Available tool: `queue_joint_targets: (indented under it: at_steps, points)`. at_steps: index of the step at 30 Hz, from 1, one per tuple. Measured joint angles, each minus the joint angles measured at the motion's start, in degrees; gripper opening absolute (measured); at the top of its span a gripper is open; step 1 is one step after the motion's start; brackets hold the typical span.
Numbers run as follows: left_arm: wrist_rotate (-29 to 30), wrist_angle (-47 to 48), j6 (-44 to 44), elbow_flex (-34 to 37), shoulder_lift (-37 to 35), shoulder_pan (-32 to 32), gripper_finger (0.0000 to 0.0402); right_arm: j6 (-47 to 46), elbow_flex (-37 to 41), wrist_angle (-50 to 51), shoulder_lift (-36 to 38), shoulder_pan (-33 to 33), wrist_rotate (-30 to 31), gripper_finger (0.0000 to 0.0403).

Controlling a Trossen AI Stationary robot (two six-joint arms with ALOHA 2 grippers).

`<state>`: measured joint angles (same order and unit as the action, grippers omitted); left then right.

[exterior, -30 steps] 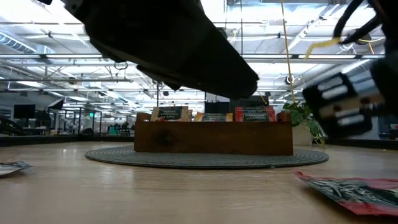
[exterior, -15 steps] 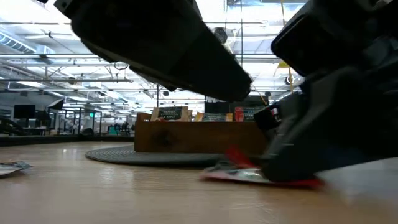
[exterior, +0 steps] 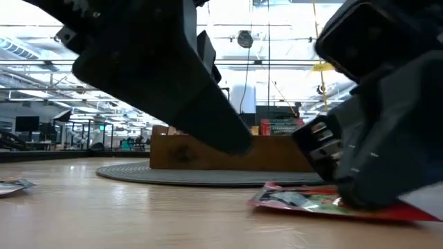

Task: Pick & Place Tea
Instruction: Put the red tea bag into the right section of the wooden organizer

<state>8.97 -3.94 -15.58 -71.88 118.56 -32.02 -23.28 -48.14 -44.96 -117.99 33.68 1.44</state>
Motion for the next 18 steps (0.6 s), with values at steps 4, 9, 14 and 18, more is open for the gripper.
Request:
queue_joint_targets:
  at_steps: [4,9,14,18]
  points:
    - [0.0,0.5,-1.3,0.0,0.0,0.3,0.0010,0.3,0.0,0.0,-0.1,0.6,1.6,0.0000]
    - [0.0,0.0,-1.7,0.0,1.9,0.9,0.0010,2.2,0.3,-6.7,-0.5,1.1,3.7,0.0000]
    - [-0.1,-0.6,-1.7,-0.1,3.9,2.7,0.0010,3.2,0.2,-10.0,0.5,1.7,-2.6,0.0000]
    - [-0.8,-0.1,-3.5,-0.1,4.0,3.6,0.0010,5.7,0.2,-6.6,3.9,3.3,-2.8,0.0000]
